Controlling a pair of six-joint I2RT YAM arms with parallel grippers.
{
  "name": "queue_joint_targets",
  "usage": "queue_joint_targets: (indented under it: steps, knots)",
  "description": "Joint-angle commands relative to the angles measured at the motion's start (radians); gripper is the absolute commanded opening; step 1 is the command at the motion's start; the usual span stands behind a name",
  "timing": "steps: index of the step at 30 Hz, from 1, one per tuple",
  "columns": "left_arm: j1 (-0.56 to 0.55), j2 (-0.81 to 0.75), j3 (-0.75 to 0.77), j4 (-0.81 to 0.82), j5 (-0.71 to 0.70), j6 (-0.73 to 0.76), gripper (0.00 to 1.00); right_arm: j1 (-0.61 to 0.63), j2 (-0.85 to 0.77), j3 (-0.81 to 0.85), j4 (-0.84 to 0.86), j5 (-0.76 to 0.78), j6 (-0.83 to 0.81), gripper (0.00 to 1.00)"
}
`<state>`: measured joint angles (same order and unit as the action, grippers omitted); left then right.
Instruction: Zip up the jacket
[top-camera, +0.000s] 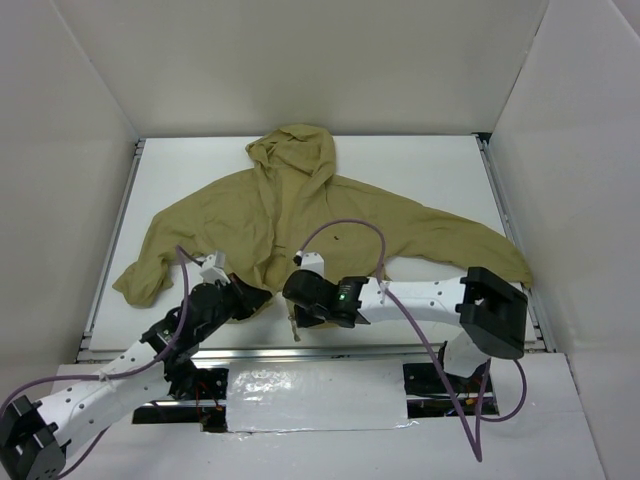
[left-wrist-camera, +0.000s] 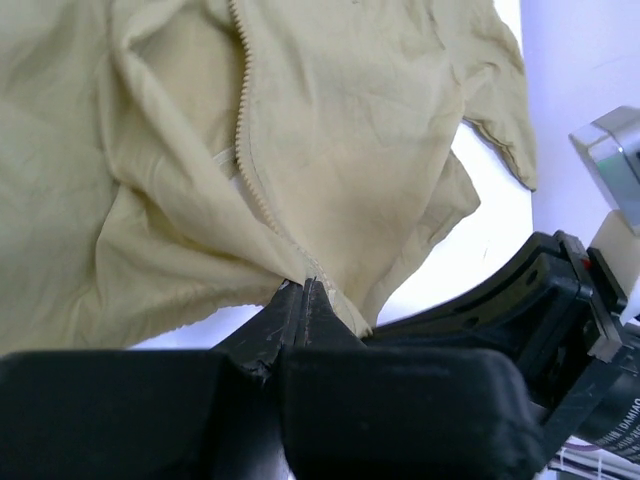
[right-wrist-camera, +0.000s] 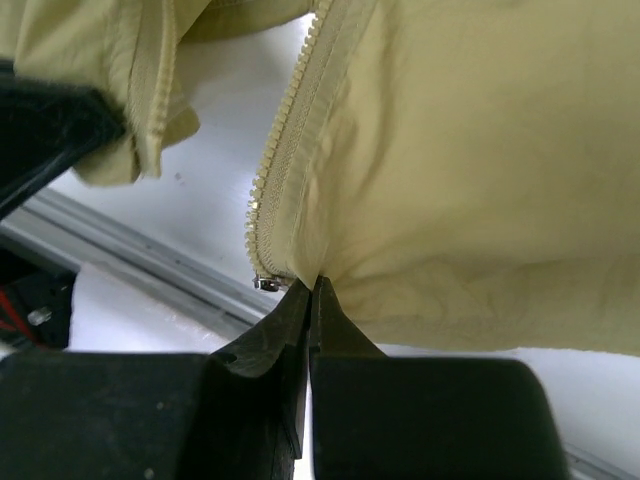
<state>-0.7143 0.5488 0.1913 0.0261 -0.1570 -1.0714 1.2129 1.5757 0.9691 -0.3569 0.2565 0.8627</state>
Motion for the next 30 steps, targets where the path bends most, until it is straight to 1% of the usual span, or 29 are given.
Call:
queue_joint_targets:
  steps: [1,3,6,13,16,21,24,25,28,30]
  knots:
    - [0.003,0.019,0.011,0.15,0.022,0.065,0.0,0.0,-0.1,-0.026,0.067,-0.014,0.062,0.0]
    - [0.003,0.029,0.008,0.193,0.046,0.089,0.0,0.0,-0.117,-0.021,0.065,-0.04,0.071,0.0]
    - [0.003,0.049,0.007,0.215,0.074,0.102,0.0,0.002,-0.128,0.002,0.029,-0.053,0.108,0.0]
    - [0.003,0.016,-0.044,0.271,0.068,0.074,0.0,0.0,-0.12,0.023,-0.006,-0.059,0.228,0.0]
    - [0.003,-0.003,-0.059,0.284,0.06,0.065,0.0,-0.001,-0.102,0.059,-0.051,-0.048,0.262,0.0]
    - [0.003,-0.023,-0.095,0.319,0.063,0.051,0.0,-0.001,-0.118,0.066,-0.056,-0.004,0.347,0.0]
    - [0.003,-0.036,-0.119,0.363,0.07,0.042,0.0,-0.003,-0.097,0.105,-0.097,-0.003,0.384,0.0]
    - [0.003,-0.041,-0.124,0.377,0.068,0.038,0.0,-0.003,-0.086,0.135,-0.134,-0.002,0.39,0.0]
    - [0.003,-0.064,-0.128,0.373,0.057,0.039,0.0,-0.003,-0.037,0.195,-0.217,0.016,0.426,0.0]
    - [0.003,-0.084,-0.13,0.362,0.051,0.041,0.0,-0.003,-0.014,0.209,-0.24,0.024,0.447,0.0]
